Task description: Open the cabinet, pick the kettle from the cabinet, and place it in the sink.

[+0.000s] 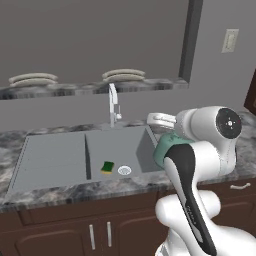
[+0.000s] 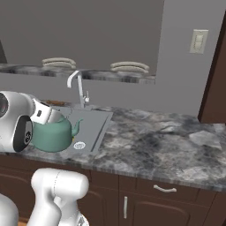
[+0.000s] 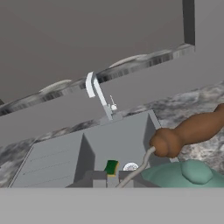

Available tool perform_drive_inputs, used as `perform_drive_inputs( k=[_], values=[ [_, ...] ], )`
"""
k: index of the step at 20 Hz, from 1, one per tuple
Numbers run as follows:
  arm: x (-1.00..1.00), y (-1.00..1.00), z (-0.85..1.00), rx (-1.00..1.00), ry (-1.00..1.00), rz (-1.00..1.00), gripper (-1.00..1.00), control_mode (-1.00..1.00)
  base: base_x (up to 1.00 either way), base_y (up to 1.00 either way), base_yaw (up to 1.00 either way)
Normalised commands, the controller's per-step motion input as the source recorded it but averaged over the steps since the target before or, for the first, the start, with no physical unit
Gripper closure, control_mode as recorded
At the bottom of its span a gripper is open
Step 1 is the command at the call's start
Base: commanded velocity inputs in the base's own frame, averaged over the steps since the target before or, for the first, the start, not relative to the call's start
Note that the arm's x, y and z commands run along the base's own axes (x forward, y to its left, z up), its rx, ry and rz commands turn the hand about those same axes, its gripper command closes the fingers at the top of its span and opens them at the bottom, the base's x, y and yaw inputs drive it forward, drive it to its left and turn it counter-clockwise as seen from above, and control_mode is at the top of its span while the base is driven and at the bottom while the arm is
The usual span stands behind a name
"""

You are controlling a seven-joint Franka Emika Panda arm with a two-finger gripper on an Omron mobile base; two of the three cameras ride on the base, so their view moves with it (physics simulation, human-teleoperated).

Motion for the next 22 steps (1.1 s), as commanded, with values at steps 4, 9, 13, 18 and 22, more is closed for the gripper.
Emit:
perform_drive_inputs(
  k=[4,9,13,18,22],
  values=[
    [0.00,0.00,0.00,0.00,0.00,0.00,1.00,1.00,0.06,-0.05,0.00],
    [0.00,0.00,0.00,0.00,0.00,0.00,1.00,1.00,0.00,0.00,0.00],
    [0.00,0.00,0.00,0.00,0.00,0.00,1.00,1.00,0.00,0.00,0.00],
    [0.00,0.00,0.00,0.00,0.00,0.00,1.00,1.00,0.00,0.00,0.00],
    [0.00,0.00,0.00,0.00,0.00,0.00,1.00,1.00,0.00,0.00,0.00]
  ],
)
